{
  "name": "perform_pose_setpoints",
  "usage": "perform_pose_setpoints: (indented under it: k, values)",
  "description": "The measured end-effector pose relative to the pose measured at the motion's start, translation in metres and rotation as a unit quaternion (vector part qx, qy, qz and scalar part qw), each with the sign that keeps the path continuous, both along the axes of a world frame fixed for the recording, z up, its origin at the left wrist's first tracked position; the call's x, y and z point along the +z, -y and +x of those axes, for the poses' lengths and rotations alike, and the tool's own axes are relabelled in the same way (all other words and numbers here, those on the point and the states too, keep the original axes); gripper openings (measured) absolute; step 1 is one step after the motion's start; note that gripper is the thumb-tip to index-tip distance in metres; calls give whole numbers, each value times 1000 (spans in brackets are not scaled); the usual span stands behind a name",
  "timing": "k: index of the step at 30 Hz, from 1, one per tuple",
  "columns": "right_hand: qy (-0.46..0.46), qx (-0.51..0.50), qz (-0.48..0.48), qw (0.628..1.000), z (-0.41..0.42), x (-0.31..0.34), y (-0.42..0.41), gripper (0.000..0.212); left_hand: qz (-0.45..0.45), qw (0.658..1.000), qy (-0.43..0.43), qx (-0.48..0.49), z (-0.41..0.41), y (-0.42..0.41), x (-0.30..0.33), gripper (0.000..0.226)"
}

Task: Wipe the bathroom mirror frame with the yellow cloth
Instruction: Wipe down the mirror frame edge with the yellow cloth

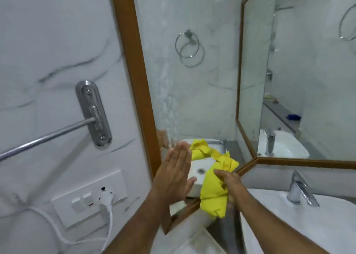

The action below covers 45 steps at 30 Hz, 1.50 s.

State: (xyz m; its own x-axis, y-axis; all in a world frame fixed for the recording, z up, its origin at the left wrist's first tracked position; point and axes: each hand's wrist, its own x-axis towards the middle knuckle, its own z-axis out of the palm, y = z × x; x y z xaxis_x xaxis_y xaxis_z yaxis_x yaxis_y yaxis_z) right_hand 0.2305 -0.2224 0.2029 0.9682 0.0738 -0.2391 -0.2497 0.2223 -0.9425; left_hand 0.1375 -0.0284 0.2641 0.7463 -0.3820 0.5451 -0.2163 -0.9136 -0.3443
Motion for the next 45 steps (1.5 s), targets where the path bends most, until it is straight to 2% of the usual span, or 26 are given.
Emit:
perform_pose_setpoints:
  k: [3,8,12,15,19,22,25,28,32,37,42,45]
  values:
    - [84,-50,77,992,23,111,-6,22,24,995,98,-9,12,2,115,82]
    - [227,-240,84,940,23,306,-21,30,71,968,240,7,-2,-15,305,82]
    - [343,-267,50,899,-6,420,-38,24,140,951,261,85,-27,-43,418,83]
    - [426,-267,17,864,-23,474,-55,12,194,935,247,163,-36,-60,465,84]
    - [474,-293,-25,830,-25,512,-74,11,246,921,229,196,-32,-79,481,80]
    - [477,-307,-55,822,-14,528,-84,33,208,932,217,203,-26,-90,471,80]
    - [492,-327,-29,806,4,538,-93,57,162,946,217,176,-18,-97,460,80]
    - [551,-284,-29,784,20,536,-109,63,164,941,244,168,-12,-104,457,80]
    - [667,-200,-120,708,32,521,-137,67,179,941,245,149,-9,-107,459,84]
    - [691,-207,-210,660,43,522,-132,64,203,940,230,147,-10,-108,463,92]
    - [762,-174,-237,577,43,515,-133,62,210,941,240,118,-9,-110,463,94]
    - [783,-162,-238,551,41,493,-137,65,227,940,240,91,-9,-112,462,96]
